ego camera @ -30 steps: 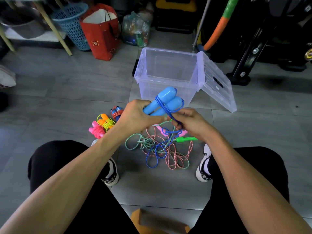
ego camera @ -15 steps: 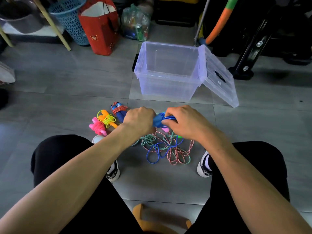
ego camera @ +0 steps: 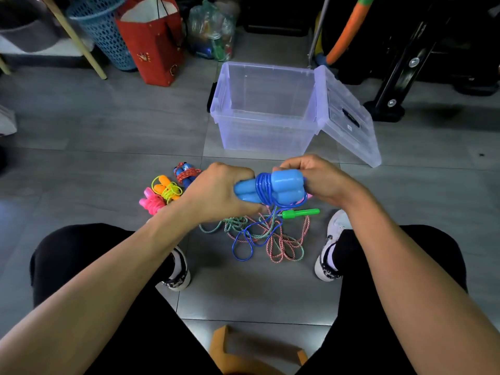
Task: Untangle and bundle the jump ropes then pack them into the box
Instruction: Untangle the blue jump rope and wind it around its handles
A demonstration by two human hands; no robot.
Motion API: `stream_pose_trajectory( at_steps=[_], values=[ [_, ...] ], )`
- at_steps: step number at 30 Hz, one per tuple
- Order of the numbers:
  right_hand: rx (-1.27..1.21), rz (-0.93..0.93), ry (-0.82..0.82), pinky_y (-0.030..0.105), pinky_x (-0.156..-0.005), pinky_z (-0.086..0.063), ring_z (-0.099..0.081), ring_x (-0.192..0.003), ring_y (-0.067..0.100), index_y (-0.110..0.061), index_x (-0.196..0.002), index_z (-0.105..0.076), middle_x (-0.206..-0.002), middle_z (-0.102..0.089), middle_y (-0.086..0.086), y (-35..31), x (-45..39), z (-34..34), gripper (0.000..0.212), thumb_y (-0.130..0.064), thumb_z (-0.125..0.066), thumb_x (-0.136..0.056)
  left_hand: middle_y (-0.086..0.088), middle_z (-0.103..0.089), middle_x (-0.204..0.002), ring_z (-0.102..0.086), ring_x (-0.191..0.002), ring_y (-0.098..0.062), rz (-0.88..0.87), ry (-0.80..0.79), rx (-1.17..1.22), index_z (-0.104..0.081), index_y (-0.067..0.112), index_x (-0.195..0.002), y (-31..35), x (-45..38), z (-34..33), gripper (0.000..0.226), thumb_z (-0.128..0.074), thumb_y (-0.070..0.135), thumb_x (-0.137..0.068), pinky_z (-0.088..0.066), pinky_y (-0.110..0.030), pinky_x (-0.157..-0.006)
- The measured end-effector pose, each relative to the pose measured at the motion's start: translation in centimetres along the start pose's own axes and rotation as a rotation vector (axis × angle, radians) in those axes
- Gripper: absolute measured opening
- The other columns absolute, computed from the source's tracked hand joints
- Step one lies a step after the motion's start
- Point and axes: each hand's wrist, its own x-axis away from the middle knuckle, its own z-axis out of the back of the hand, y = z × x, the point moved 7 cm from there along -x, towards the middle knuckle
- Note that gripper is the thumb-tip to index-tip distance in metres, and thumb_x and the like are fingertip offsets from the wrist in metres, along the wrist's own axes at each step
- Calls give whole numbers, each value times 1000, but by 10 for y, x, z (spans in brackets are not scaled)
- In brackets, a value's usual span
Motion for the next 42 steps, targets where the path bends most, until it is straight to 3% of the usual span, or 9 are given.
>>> stream_pose_trajectory(
  at_steps=[2, 6, 12, 15, 17, 25, 29, 33, 42],
  values=[
    [-106, -16, -19, 23, -57, -42, -53, -63, 15, -17, -71, -74, -70, -63, 6, 9, -5, -3, 32, 2, -54, -89, 7, -45, -50, -35, -48, -7, 119, 9, 144, -54, 21, -61, -2, 1, 4, 40, -89, 40, -62, -33, -18, -47],
    [-209, -53, -23, 21, -48, -31, -34, -44, 9, -14, -69, -64, -53, -50, 1, 7, -3, -17, 35, -1, -48, -97, 1, -56, -53, -48, -43, -9, 316, 42, 491, -68, 5, -82, -8, 0, 4, 39, -89, 35, -66, -42, -24, -42],
    [301, -56, 153, 27, -56, -42, -47, -49, 13, -18, -67, -62, -47, -54, -8, 7, -5, -19, 40, -32, -48, -101, -5, -56, -67, -49, -49, -13, 388, -123, 633, -62, 13, -80, -20, -6, -10, 18, -74, 26, -86, -41, -23, -49],
    [482, -117, 222, 30, -65, -48, -55, -54, 14, -17, -68, -62, -52, -59, -5, 15, -2, -11, 34, -31, -48, -96, -11, -54, -83, -52, -62, -15, 401, -351, 807, -62, 12, -96, -18, 1, -27, 17, -69, 24, -85, -47, -27, -54],
    [469, -122, 240, 23, -58, -47, -55, -50, 11, -10, -74, -64, -54, -60, -4, 14, 0, -12, 33, -28, -48, -96, -10, -55, -86, -55, -61, -13, 442, -344, 831, -62, 13, -97, -20, 2, -30, 9, -67, 16, -90, -48, -26, -49],
    [849, -67, 108, 33, -54, -33, -46, -62, 29, -12, -67, -46, -64, -51, 6, -2, 15, -26, 27, -25, -52, -89, -7, -47, -65, -43, -34, -1, 569, -134, 575, -58, 10, -93, -36, -4, -20, 10, -55, 17, -99, -31, -13, -33],
    [960, 38, 119, 33, -58, -35, -44, -66, 29, -13, -74, -49, -70, -50, 6, -16, 24, -28, 24, -27, -48, -94, -4, -55, -67, -55, -51, -15, 490, -75, 216, -59, 9, -97, -49, -11, -22, 13, -57, 22, -95, -43, -24, -47],
    [967, 205, 210, 36, -61, -36, -45, -70, 29, -15, -76, -51, -70, -48, 2, -31, 23, -26, 25, -29, -48, -96, -8, -68, -88, -61, -84, -33, 381, -162, -81, -61, 11, -99, -44, -13, -33, 17, -62, 25, -90, -50, -39, -74],
    [831, 227, 266, 38, -69, -50, -52, -72, 16, -20, -71, -69, -69, -61, -4, -36, 9, 8, 27, -45, -77, -73, 4, -44, -68, -47, -71, -25, 86, -355, -320, -55, 20, -91, -13, -5, -43, 24, -64, 42, -87, -35, -30, -63]
  ],
)
